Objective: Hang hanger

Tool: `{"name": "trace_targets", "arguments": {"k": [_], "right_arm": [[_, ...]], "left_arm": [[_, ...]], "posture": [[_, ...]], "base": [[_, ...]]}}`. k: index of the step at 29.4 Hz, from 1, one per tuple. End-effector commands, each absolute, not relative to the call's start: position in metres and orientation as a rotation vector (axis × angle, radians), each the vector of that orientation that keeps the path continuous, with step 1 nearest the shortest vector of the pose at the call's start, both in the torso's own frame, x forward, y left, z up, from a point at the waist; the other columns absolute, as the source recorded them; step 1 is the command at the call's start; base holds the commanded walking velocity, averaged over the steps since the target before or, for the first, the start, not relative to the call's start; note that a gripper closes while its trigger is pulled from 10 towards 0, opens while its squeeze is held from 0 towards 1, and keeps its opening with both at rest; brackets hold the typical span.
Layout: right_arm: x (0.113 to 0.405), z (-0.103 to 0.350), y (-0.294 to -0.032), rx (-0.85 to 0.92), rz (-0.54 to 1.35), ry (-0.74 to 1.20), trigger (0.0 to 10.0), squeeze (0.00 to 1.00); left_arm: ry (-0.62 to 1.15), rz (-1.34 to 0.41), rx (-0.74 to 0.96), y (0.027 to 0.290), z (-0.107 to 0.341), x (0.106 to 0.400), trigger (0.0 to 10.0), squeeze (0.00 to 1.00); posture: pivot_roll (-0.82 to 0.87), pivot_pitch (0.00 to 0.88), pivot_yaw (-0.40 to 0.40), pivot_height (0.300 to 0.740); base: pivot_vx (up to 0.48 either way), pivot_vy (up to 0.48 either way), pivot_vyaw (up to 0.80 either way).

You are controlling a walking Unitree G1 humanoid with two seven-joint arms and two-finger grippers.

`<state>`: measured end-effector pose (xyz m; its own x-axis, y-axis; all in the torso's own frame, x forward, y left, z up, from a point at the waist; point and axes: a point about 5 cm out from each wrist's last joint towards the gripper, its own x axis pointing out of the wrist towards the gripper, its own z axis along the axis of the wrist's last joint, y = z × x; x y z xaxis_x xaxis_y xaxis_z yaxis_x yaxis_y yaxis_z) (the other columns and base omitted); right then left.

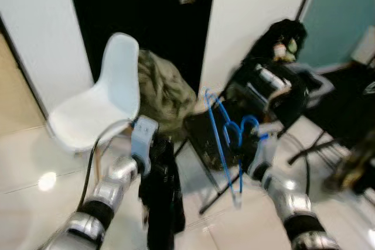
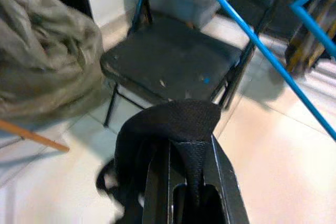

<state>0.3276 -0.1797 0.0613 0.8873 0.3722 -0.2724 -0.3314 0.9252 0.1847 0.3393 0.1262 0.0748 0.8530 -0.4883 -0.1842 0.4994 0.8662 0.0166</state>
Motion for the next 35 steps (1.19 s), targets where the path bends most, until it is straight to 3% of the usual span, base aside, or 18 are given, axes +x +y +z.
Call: {"name": "trace_targets", "arguments": {"k": [1,6,12,16,17,23,30,32,33,35], "right_arm": [[0.330,0.064,-0.181,0.119,0.367,0.294,10.0,0.00],[0.330,0.067,-0.181,0.114,0.410,0.277,10.0,0.00],[0.324,0.078,-0.177,0.123,0.553,0.174,10.0,0.00],[0.322,0.094,-0.166,0.088,0.650,0.100,10.0,0.00],[0.321,0.107,-0.158,0.072,0.706,0.053,10.0,0.00],[0.316,0.135,-0.141,0.038,0.828,-0.045,10.0,0.00],[0.305,0.150,-0.138,0.005,0.933,-0.084,10.0,0.00],[0.299,0.156,-0.148,-0.037,0.955,-0.078,10.0,0.00],[0.299,0.156,-0.148,-0.037,0.955,-0.078,10.0,0.00],[0.294,0.160,-0.172,-0.094,0.940,-0.050,10.0,0.00]], "left_arm": [[0.146,-0.522,0.084,0.126,0.080,0.342,10.0,0.00],[0.097,-0.520,0.067,0.134,0.085,0.342,10.0,0.00],[-0.090,-0.625,0.335,0.138,0.123,0.351,10.0,0.00],[-0.278,-0.666,0.456,0.140,0.174,0.363,10.0,0.00],[-0.419,-0.699,0.565,0.136,0.214,0.366,10.0,0.00],[-0.627,-0.787,0.676,0.124,0.273,0.362,10.0,0.00],[-0.628,-0.870,0.905,0.127,0.281,0.360,10.0,0.00],[-0.570,-0.868,1.114,0.143,0.279,0.363,10.0,0.00],[-0.570,-0.868,1.114,0.143,0.279,0.363,10.0,0.00],[-0.484,-0.844,1.317,0.172,0.282,0.366,10.0,0.00]], "posture": [[0.02,0.000,-0.072,0.740],[0.01,0.000,-0.046,0.740],[0.00,0.000,-0.010,0.740],[-0.02,0.000,0.026,0.740],[-0.03,0.000,0.043,0.740],[-0.04,0.000,0.065,0.740],[-0.04,0.000,0.071,0.740],[-0.04,0.000,0.080,0.740],[-0.04,0.000,0.080,0.740],[-0.04,0.000,0.084,0.740]], "base": [[0.000,0.000,-0.76],[0.000,0.000,-0.76],[0.000,0.000,-0.35],[0.000,0.000,0.00],[0.000,0.000,-0.80],[0.000,0.000,-0.80],[0.000,0.000,-0.45],[0.000,0.000,0.00],[0.000,0.000,0.00],[0.000,0.000,0.00]]}}
